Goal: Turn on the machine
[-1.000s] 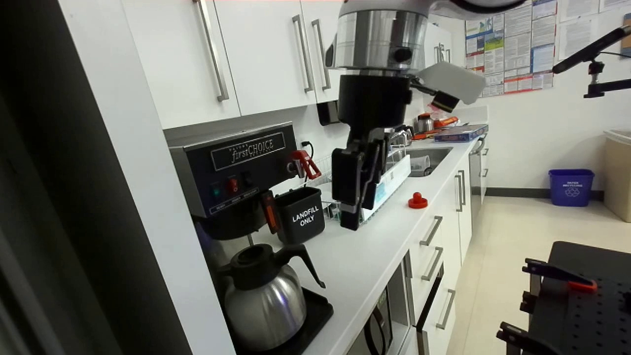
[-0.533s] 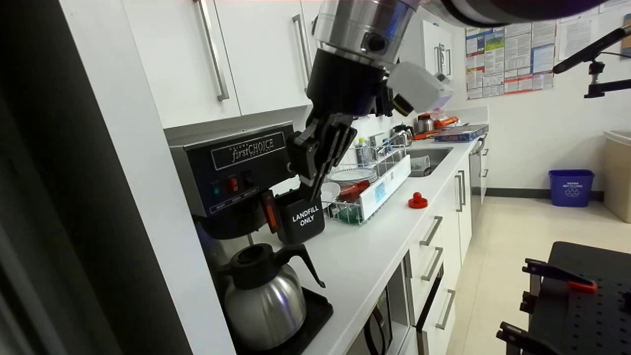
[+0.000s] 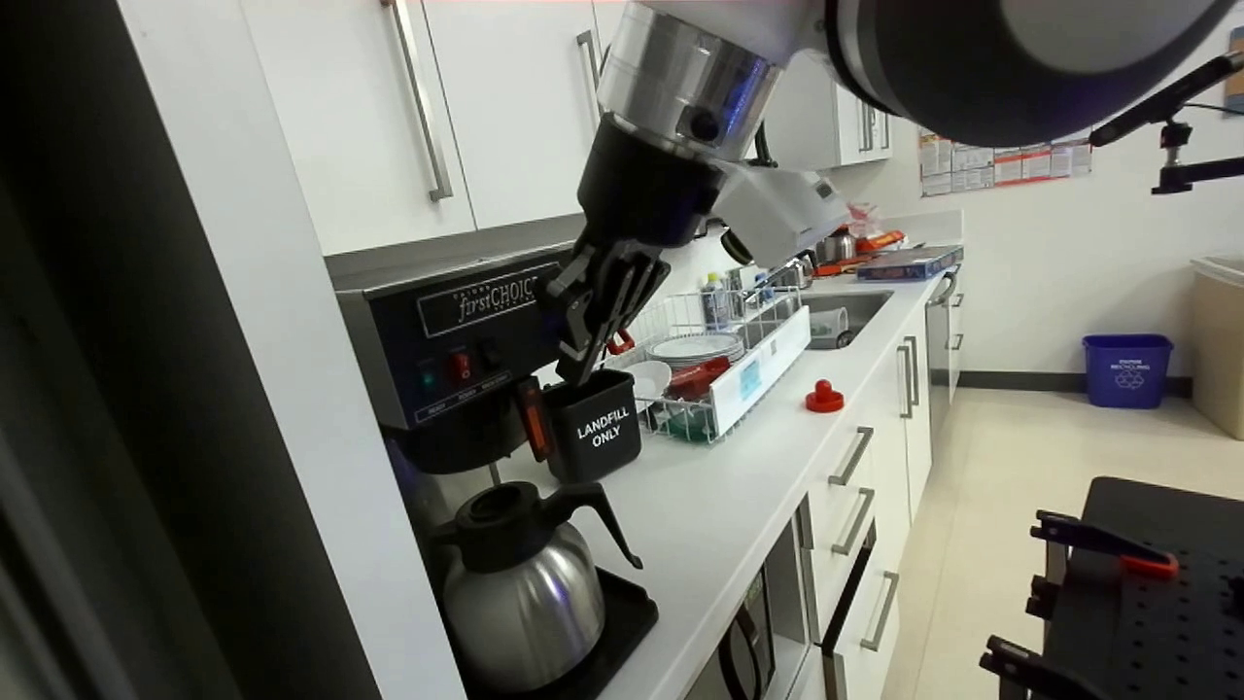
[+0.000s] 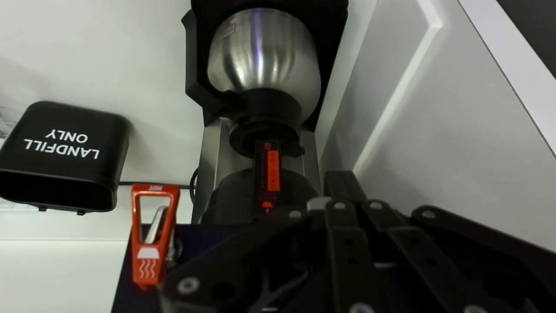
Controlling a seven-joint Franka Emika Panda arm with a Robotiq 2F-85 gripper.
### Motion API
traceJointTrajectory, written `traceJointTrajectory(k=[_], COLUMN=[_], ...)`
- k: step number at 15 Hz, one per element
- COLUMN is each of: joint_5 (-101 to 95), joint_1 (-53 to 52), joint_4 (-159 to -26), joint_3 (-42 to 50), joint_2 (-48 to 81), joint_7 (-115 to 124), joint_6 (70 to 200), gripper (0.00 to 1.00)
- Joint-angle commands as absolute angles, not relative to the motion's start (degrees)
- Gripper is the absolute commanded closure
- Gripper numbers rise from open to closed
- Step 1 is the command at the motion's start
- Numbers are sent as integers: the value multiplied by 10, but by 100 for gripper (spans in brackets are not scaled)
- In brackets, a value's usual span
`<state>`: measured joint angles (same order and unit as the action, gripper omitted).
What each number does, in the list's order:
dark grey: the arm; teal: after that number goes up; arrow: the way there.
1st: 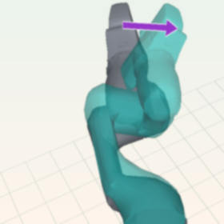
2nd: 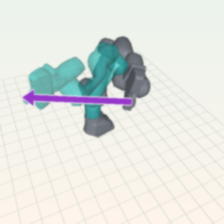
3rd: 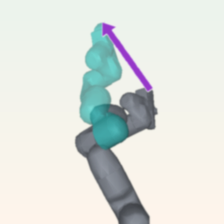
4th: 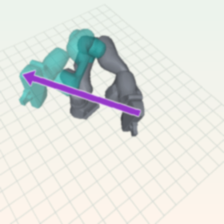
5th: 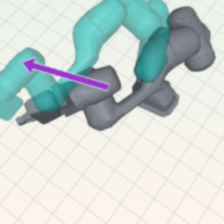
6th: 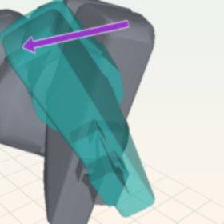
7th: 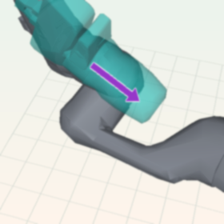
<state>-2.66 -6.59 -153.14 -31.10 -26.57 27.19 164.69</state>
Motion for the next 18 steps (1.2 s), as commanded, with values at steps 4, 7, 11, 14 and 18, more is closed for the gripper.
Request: traceJointTrajectory(k=[4,7,11,14,18], joint_5=[-71,-90,-86,-84,-89], joint_1=[21,72,103,110,121], joint_4=[-1509,-1482,-1454,-1436,-1416], joint_3=[-382,-427,-462,-469,-475], joint_2=[-266,-256,-237,-214,-184], joint_7=[341,378,383,371,368], joint_6=[1666,1665,1655,1652,1651], gripper=[100,100,100,100,100])
